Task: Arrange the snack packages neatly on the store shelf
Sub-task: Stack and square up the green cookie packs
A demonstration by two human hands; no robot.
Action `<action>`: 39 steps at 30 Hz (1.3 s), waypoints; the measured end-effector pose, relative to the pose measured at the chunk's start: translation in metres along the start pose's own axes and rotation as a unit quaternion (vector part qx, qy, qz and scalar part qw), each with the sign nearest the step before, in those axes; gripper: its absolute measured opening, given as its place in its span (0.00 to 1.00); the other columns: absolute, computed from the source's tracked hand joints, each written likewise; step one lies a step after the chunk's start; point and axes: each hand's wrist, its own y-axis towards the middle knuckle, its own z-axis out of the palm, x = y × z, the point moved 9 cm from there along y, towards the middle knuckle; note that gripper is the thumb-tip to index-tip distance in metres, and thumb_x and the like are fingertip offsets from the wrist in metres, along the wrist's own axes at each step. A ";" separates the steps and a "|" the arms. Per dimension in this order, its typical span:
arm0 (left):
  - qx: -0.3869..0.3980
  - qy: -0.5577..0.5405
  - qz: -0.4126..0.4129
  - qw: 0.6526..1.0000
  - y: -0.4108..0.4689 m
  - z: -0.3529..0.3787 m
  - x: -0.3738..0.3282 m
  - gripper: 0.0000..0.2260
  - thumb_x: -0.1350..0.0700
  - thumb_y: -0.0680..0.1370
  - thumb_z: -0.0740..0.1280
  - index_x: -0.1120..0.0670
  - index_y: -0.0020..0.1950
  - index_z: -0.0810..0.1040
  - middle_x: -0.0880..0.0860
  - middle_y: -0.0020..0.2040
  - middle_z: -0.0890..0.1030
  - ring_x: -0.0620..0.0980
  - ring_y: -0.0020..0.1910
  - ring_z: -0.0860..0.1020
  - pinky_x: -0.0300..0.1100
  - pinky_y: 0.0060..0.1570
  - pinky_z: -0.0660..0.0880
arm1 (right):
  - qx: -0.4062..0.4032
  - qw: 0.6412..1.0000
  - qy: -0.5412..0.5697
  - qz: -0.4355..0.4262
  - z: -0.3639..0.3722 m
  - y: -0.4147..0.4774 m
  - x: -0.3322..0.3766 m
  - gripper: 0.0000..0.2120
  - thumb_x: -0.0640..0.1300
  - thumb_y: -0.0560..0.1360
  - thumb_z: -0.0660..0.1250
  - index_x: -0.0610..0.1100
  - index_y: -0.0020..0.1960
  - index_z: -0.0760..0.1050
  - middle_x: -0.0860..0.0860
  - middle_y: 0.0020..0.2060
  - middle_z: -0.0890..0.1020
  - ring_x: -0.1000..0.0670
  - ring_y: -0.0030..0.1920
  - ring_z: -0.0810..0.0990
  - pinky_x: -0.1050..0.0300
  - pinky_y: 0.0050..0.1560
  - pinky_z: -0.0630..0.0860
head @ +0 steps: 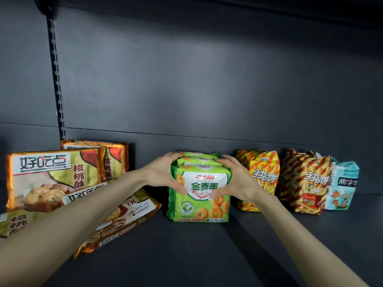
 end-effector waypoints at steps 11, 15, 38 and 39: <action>0.006 -0.030 0.007 1.000 0.006 0.015 -0.017 0.45 0.55 0.62 0.81 0.52 0.74 0.62 0.47 0.72 0.62 0.46 0.67 0.66 0.35 0.64 0.64 | 0.027 0.986 -0.164 -0.002 -0.017 -0.007 0.008 0.52 0.54 0.58 0.80 0.47 0.75 0.58 0.47 0.74 0.62 0.47 0.74 0.57 0.53 0.72 0.56; -0.008 0.044 0.015 0.999 0.009 0.016 -0.024 0.46 0.48 0.62 0.80 0.50 0.74 0.61 0.49 0.76 0.58 0.49 0.73 0.61 0.37 0.69 0.57 | 0.051 0.983 -0.179 -0.002 -0.016 -0.006 0.004 0.51 0.53 0.59 0.80 0.47 0.75 0.57 0.46 0.75 0.60 0.46 0.75 0.55 0.53 0.73 0.53; 0.002 0.314 0.040 0.949 -0.009 0.024 -0.049 0.49 0.39 0.66 0.74 0.53 0.77 0.50 0.51 0.77 0.56 0.52 0.75 0.54 0.47 0.73 0.51 | 0.027 0.952 -0.294 -0.077 -0.006 -0.020 0.019 0.51 0.57 0.63 0.76 0.46 0.76 0.52 0.51 0.73 0.61 0.46 0.73 0.54 0.52 0.73 0.51; -0.002 0.367 0.043 0.929 -0.008 0.022 -0.051 0.49 0.36 0.66 0.72 0.53 0.77 0.50 0.51 0.78 0.54 0.52 0.76 0.50 0.52 0.74 0.45 | 0.034 0.948 -0.307 -0.075 -0.006 -0.019 0.019 0.51 0.57 0.63 0.76 0.46 0.76 0.51 0.50 0.73 0.60 0.46 0.73 0.53 0.50 0.74 0.48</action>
